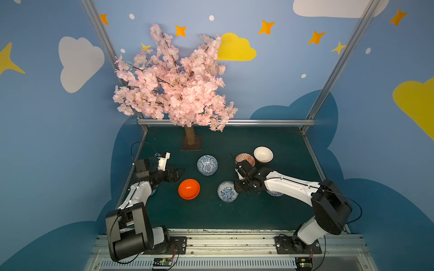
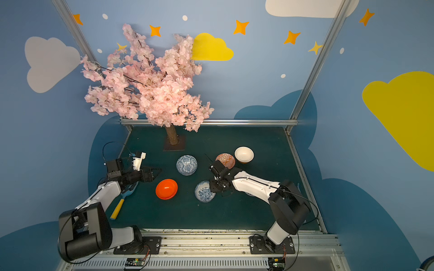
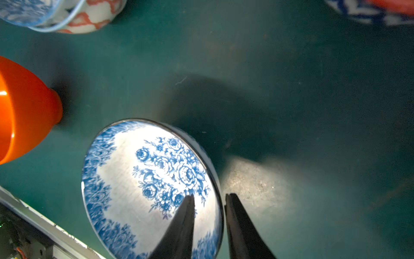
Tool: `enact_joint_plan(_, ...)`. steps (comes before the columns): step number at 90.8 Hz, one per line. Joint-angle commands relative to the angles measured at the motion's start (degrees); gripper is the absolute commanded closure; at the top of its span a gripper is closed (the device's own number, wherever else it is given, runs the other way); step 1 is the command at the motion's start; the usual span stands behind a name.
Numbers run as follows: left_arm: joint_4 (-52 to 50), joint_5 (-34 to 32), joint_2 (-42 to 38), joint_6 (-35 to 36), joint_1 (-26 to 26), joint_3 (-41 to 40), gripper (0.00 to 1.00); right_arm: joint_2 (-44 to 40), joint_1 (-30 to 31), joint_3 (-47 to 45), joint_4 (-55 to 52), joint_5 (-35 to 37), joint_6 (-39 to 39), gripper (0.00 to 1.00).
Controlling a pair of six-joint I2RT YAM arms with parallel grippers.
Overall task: Stack the bowls
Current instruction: Pick up the bowl from the center of the board.
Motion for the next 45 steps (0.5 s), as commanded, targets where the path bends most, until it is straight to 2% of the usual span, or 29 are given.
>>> enact_joint_plan(1, -0.45, 0.33, -0.05, 1.21, -0.11, 0.98, 0.00, 1.03, 0.36, 1.24, -0.49, -0.11, -0.49, 0.72)
enact_joint_plan(14, -0.41, 0.17, -0.16, 1.17, -0.13, 0.84, 0.00, 0.77, 0.42, 1.19, -0.43, 0.06, -0.52, 0.76)
enact_joint_plan(37, -0.45, 0.05, -0.76, 1.12, -0.15, 0.80, 0.00, 0.94, 0.65, 1.51, -0.45, -0.04, -0.60, 0.93)
enact_joint_plan(45, -0.45, -0.04, -0.83, 1.16, -0.10, 0.80, 0.00, 1.01, 0.73, 1.84, -0.78, 0.06, -0.69, 0.95)
